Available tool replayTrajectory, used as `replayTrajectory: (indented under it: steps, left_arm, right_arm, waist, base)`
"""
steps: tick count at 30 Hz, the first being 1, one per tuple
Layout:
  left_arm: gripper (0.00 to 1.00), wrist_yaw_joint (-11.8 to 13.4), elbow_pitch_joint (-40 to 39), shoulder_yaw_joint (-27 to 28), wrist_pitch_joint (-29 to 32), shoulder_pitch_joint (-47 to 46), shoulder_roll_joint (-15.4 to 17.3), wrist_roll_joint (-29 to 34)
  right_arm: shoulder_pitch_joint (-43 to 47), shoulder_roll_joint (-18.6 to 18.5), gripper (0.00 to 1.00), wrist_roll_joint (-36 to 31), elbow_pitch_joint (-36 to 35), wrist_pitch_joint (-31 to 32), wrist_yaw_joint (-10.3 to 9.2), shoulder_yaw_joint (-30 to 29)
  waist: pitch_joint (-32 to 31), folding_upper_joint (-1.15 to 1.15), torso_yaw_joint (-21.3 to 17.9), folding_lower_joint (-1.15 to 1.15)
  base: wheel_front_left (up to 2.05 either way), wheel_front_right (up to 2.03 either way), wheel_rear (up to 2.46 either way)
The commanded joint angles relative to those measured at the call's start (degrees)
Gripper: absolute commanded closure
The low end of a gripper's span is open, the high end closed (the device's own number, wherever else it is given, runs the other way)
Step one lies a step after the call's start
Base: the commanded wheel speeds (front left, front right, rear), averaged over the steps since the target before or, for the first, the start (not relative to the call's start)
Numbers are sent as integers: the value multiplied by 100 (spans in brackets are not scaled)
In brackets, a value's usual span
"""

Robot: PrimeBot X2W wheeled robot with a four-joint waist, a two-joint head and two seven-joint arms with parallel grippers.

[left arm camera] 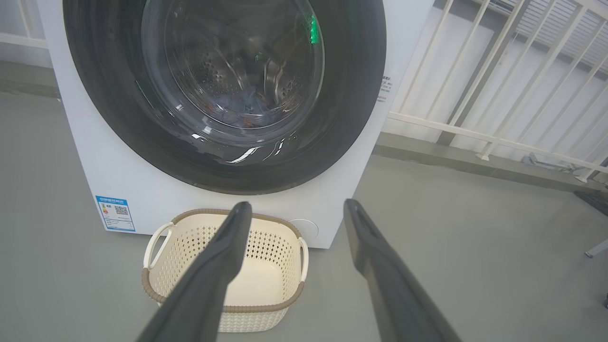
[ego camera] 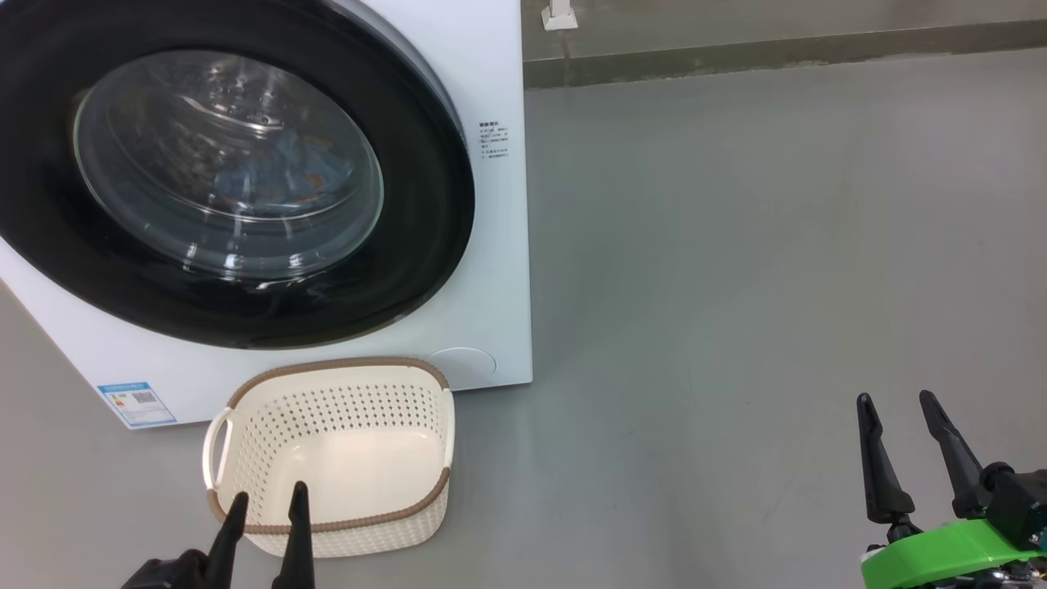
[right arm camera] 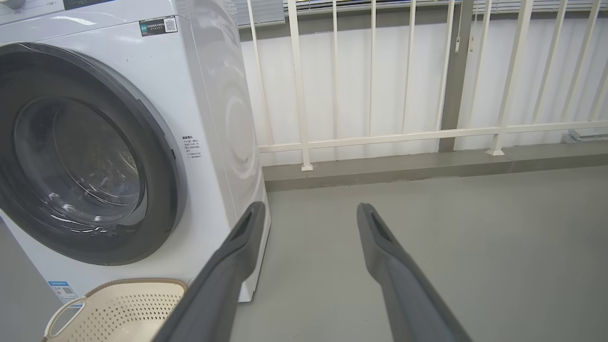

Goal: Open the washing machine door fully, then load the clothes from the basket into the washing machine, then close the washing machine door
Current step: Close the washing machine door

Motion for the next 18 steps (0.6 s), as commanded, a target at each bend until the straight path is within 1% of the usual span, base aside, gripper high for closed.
replayTrajectory:
  steps: [1,18]
  left_arm:
    - [0,-11,-107,170,-37,-105,72,-20]
    - [0,-13,-70,154,-37,-55,72,-164]
  right_arm:
    - [-104,-83,0,-39,-158,-4,-33,156]
    - [-94,-155,0,-41,-130,-4,-33,296]
  waist:
    - [0,0,-3,0]
    - [-21,0,-28,0]
  base:
    - [0,0,0]
    - [0,0,0]
